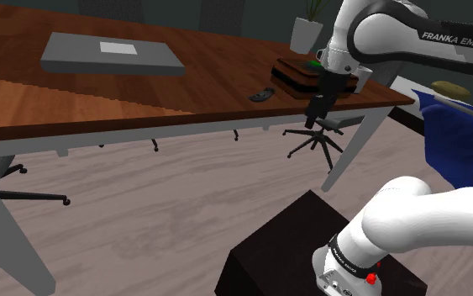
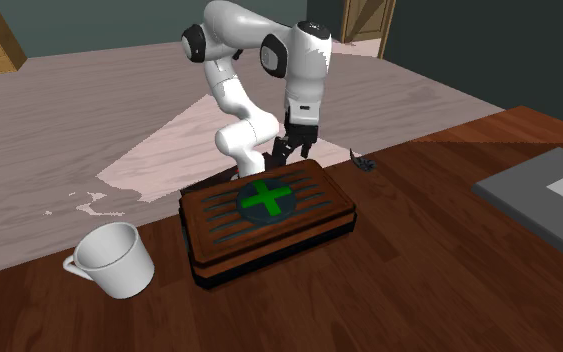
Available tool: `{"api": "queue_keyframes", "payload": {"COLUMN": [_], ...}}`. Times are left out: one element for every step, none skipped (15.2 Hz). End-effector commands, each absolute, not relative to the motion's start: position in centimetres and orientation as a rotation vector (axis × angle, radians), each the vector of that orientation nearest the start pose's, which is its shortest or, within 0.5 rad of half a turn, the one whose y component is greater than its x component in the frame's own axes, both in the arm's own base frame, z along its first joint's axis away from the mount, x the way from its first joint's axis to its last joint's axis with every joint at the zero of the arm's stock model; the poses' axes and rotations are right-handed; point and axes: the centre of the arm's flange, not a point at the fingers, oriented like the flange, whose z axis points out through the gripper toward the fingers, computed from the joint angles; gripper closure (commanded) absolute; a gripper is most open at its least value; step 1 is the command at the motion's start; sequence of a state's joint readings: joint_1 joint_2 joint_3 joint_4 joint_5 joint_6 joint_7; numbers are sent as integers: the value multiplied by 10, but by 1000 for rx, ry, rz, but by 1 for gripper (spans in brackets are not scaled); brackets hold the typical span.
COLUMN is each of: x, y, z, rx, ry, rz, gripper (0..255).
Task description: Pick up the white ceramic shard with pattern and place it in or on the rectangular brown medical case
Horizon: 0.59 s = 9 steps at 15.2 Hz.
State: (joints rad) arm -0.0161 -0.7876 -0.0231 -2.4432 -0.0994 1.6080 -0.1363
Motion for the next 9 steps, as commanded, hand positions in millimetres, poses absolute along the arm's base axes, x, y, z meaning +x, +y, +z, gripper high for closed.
{"api": "queue_keyframes", "payload": {"x": [306,317,328,339,350,360,370,379,388], "y": [-24,-20,-15,-9,-3,3,10,18,26], "z": [553,558,562,567,571,575,580,584,588], "rx": [-3214,-3212,-3208,-3201,-3193,-3182,-3170,-3155,-3138], "ry": [-178,-259,-340,-421,-502,-583,-664,-744,-824], "rz": [88,85,82,79,76,73,69,66,63], "gripper": [0,0,0,0,0,0,0,0,0]}}
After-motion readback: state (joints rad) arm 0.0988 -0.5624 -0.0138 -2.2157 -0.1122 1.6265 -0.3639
